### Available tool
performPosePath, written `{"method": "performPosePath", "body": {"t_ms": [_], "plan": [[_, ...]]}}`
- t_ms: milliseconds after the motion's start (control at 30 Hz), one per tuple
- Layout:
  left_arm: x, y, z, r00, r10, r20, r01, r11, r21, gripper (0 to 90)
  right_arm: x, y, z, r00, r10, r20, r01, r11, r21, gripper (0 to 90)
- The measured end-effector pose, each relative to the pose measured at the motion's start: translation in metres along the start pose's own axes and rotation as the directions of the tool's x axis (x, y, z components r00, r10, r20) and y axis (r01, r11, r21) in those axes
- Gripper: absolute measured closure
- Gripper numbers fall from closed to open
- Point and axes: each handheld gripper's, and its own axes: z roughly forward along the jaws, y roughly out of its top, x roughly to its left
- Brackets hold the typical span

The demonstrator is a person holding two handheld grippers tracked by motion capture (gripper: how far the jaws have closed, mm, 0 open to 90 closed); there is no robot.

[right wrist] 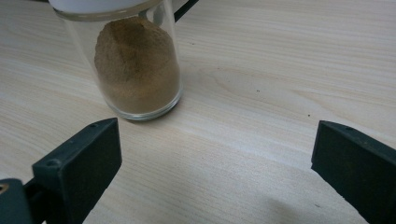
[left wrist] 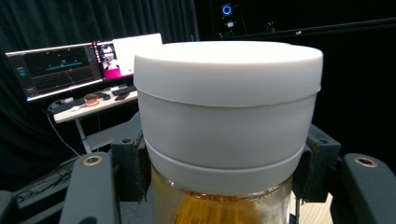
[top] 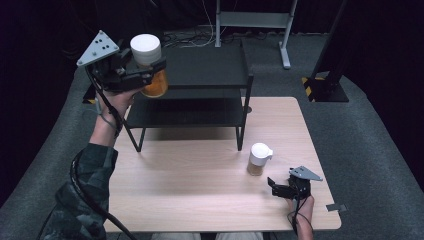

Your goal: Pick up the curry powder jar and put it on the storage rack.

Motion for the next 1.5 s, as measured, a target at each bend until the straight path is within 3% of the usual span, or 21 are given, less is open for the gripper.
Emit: {"method": "performPosePath", "body": {"t_ms": [867, 1200, 1500], "plan": [[0.017, 0.004, 0.031, 0.9963, -0.054, -0.067, 0.057, 0.9977, 0.038, 34.8, -0.001, 0.0, 0.0, 1.0, 0.001, -0.004, -0.001, 1.0, -0.001, 0.5], [0.023, -0.005, 0.039, 0.9912, -0.089, -0.098, 0.093, 0.9949, 0.039, 34.8, -0.001, 0.0, 0.0, 1.0, -0.001, -0.005, 0.001, 1.0, -0.002, 0.5], [0.029, -0.014, 0.045, 0.9863, -0.094, -0.135, 0.101, 0.9941, 0.041, 34.8, -0.001, 0.0, 0.0, 1.0, -0.001, -0.006, 0.001, 1.0, -0.003, 0.5]]}}
